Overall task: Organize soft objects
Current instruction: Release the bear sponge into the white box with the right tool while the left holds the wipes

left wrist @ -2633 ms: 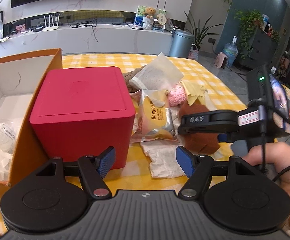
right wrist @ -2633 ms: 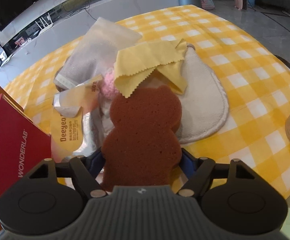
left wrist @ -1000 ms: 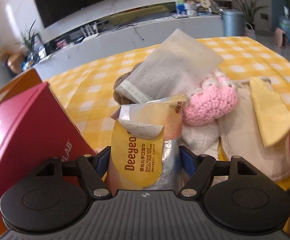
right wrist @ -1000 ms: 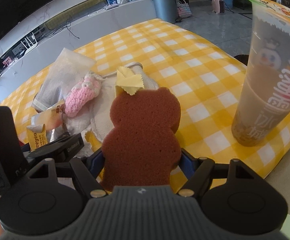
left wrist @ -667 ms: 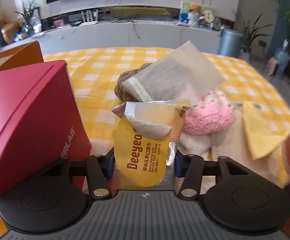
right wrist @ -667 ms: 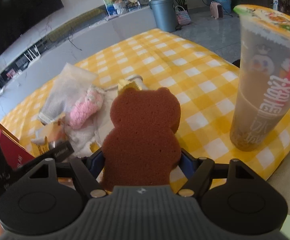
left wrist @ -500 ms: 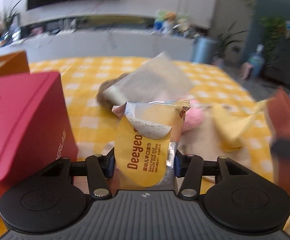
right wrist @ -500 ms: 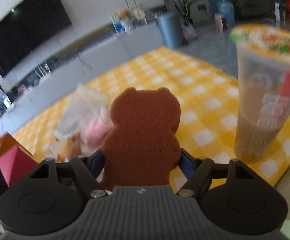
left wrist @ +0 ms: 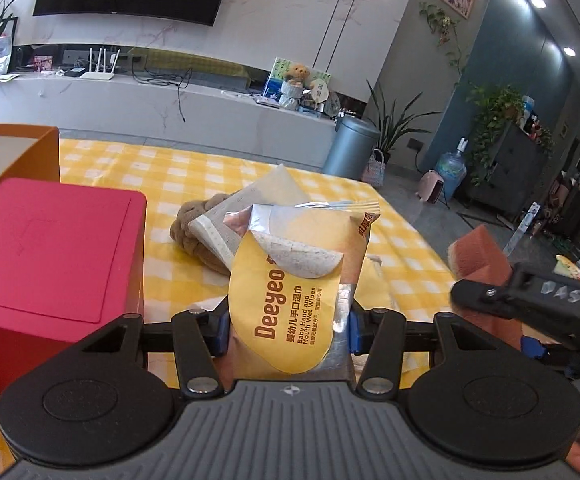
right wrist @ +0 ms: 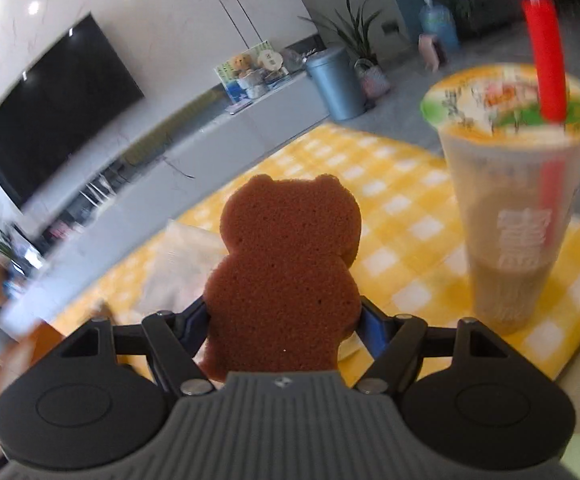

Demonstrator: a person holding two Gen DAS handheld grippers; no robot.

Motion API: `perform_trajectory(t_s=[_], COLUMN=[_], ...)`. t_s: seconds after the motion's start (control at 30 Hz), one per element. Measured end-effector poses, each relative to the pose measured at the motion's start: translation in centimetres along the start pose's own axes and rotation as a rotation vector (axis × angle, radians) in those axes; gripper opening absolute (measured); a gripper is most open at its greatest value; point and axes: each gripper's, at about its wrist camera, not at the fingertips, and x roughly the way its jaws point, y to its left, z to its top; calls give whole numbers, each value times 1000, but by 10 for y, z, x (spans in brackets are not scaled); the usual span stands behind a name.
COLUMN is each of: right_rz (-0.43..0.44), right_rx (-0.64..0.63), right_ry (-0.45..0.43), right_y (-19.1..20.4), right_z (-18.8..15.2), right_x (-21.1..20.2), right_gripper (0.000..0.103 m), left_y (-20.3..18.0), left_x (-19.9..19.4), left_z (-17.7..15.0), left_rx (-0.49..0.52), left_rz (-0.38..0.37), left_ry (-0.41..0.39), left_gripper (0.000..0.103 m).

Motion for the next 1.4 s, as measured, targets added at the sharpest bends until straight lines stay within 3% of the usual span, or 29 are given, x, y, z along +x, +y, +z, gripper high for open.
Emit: perform_trajectory(t_s=[0.23,0.47,0.77,0.9,1.1,1.4], right_rz=[50,98,152,218,391,520], right_rx=[-7,-10,-89,-136,-194,-281], right_ry=[9,-55,-84,-90,-59,-70], right_y=[5,15,49,75,127,210], right_z=[-4,-1,-3,-9,-19,-59], right_x=[-5,-26,-52,-66,-90,-123], right_gripper=[73,73,73,73,73,73], left_y=[-5,-8,4,19,51,106], left_x=[-7,-24,-72,-101,-146,-213], left_z=[6,15,44,56,69,81], left_rx=[9,9,-6,-15,-33,-40], left_rz=[-17,-42,-28,7,75,212], left_ry=[-7,-25,-113,-163,-221,-301], left_gripper=[59,59,59,59,59,59])
